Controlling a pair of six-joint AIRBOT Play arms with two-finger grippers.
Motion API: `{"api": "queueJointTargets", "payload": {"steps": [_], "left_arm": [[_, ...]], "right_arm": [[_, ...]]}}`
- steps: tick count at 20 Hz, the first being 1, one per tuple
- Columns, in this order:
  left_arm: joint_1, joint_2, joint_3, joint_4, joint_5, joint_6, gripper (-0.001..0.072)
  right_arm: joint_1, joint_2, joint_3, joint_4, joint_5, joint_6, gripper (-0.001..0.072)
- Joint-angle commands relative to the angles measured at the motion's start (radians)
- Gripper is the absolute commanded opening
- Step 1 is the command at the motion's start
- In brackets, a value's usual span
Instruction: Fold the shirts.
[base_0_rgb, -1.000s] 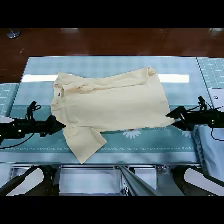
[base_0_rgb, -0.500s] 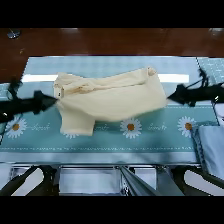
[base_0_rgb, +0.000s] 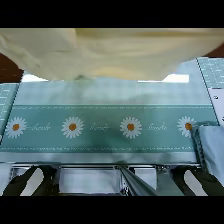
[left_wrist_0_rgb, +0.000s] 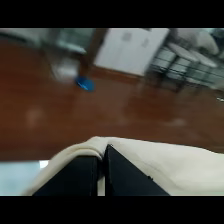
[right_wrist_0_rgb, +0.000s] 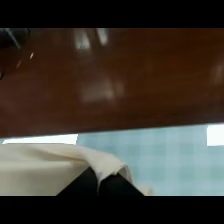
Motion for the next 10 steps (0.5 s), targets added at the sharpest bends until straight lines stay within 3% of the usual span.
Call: {"api": "queueJointTargets", "payload": {"steps": [1, 6, 10], "left_arm": [[0.02, 0.095, 0.229, 0.259, -0.038, -0.069, 0.0029], [0.033, 0.29, 0.25, 0.54, -0.074, -0.095, 0.0029], [-0.114, 0.335, 0.244, 0.722, -0.184, -0.122, 0.0029]], "right_arm": [[0.0, 0.203, 0.058, -0.127, 0.019, 0.061, 0.0019], [0.0, 0.389, 0.058, -0.199, 0.146, 0.097, 0.0019], [0.0, 0.433, 0.058, -0.233, 0.283, 0.124, 0.0019]]}}
